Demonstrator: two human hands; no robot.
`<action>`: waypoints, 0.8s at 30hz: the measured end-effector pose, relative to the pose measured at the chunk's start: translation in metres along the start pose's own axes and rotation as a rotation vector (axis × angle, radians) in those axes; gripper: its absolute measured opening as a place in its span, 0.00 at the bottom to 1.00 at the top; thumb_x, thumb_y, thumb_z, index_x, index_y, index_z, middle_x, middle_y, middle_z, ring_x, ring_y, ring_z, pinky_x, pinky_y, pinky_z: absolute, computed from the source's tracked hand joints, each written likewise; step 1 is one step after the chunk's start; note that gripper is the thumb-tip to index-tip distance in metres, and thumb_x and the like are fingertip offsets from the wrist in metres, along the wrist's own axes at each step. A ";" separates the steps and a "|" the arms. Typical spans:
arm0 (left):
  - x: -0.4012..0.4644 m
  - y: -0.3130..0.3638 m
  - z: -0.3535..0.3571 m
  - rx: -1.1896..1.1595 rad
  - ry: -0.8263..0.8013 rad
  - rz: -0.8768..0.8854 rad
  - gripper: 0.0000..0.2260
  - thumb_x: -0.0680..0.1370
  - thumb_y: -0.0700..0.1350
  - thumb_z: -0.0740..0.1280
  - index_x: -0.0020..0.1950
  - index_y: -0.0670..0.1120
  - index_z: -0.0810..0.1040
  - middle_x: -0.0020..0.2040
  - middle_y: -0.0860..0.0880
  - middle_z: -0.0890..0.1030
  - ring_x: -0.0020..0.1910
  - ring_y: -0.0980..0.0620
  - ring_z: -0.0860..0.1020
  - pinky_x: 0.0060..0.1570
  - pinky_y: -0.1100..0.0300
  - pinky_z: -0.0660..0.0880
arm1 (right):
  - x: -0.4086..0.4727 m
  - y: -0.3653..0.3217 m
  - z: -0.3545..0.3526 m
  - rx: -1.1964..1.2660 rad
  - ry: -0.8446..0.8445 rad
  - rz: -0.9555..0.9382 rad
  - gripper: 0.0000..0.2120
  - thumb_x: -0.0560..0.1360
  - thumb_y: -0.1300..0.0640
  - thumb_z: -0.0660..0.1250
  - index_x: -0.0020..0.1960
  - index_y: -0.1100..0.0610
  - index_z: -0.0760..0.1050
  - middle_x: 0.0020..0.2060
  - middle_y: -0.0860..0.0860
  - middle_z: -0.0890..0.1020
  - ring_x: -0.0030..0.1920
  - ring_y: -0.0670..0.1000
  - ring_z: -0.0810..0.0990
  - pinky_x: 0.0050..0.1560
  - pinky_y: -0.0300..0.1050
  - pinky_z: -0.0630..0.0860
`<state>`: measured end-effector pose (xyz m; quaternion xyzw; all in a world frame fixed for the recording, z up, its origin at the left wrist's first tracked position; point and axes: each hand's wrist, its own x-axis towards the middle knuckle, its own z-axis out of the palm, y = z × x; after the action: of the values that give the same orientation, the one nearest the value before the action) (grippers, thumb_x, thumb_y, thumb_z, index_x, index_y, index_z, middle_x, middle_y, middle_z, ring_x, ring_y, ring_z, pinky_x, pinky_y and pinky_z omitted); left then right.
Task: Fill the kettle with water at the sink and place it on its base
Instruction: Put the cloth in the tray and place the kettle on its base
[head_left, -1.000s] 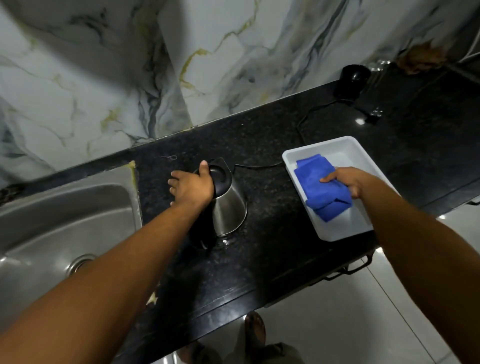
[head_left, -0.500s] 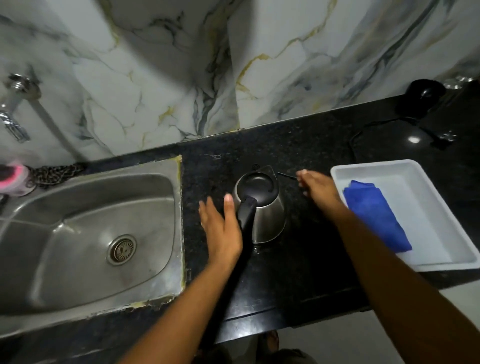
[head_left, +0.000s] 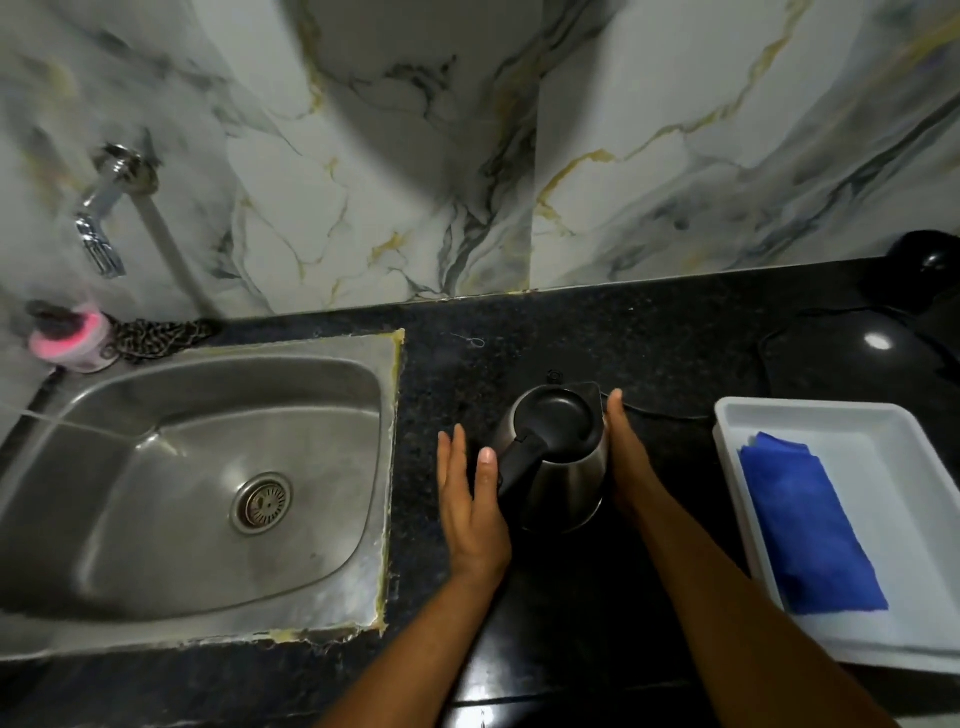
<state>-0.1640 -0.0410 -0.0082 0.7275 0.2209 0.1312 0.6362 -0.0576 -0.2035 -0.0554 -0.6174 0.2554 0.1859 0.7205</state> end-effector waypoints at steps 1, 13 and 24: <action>0.007 0.002 -0.001 0.006 -0.023 0.023 0.38 0.74 0.68 0.57 0.80 0.49 0.66 0.84 0.50 0.59 0.80 0.61 0.56 0.73 0.69 0.53 | -0.001 0.000 0.001 0.016 -0.003 -0.017 0.29 0.69 0.22 0.58 0.41 0.40 0.89 0.40 0.45 0.90 0.41 0.47 0.90 0.43 0.46 0.80; 0.090 0.058 0.041 -0.015 -0.255 0.185 0.35 0.74 0.66 0.60 0.77 0.49 0.72 0.83 0.49 0.60 0.80 0.61 0.58 0.73 0.71 0.57 | 0.014 -0.065 -0.007 0.125 0.076 -0.135 0.46 0.54 0.15 0.65 0.56 0.47 0.86 0.61 0.56 0.86 0.63 0.60 0.83 0.69 0.66 0.75; 0.193 0.076 0.088 -0.032 -0.292 0.207 0.29 0.77 0.56 0.64 0.75 0.44 0.74 0.82 0.42 0.62 0.81 0.55 0.59 0.62 0.83 0.57 | 0.068 -0.121 0.014 0.173 0.249 -0.222 0.29 0.71 0.25 0.64 0.52 0.47 0.87 0.51 0.47 0.88 0.58 0.54 0.84 0.61 0.53 0.80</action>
<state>0.0570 -0.0296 0.0357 0.7473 0.0478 0.0924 0.6563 0.0693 -0.2135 0.0018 -0.5959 0.2880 0.0049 0.7496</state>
